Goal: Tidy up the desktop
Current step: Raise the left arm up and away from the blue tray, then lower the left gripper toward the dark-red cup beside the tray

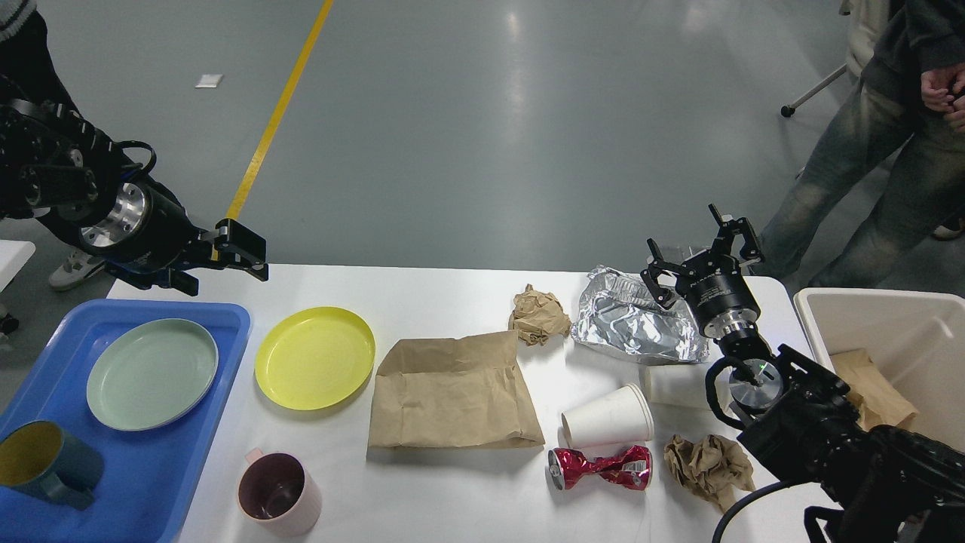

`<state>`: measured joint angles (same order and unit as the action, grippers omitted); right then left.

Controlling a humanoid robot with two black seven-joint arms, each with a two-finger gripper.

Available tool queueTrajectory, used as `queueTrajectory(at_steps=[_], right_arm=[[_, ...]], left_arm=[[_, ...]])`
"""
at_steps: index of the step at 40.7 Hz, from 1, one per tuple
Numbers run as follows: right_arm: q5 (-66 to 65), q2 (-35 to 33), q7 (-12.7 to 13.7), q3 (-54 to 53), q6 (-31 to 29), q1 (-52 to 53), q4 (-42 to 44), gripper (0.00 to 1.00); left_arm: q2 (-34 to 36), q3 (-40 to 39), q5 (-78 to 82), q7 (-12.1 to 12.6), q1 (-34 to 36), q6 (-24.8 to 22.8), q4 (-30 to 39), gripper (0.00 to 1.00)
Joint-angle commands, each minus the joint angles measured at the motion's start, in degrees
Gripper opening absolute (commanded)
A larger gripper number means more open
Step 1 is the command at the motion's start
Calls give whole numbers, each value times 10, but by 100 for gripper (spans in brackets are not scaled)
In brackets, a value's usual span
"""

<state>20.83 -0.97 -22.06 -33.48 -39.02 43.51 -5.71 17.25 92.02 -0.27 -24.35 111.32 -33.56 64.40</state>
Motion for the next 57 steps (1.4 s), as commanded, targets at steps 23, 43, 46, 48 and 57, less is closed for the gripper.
queueTrajectory(at_steps=[23,43,46,48,57], right_arm=[[0,0,0,1,0,0,0,100],[0,0,0,1,0,0,0,100],[0,0,0,1,0,0,0,100],[0,0,0,1,0,0,0,100],[0,0,0,1,0,0,0,100]], left_arm=[[-13,0,0,0,-15,0,0,96],[-13,-4,0,0,-49,0,-1,96],[-12,-4,0,0,-48,0,-1,96],[-12,-4,0,0,-49,0,-1,96],[-13,-3,0,0,-54,-33,6,96]])
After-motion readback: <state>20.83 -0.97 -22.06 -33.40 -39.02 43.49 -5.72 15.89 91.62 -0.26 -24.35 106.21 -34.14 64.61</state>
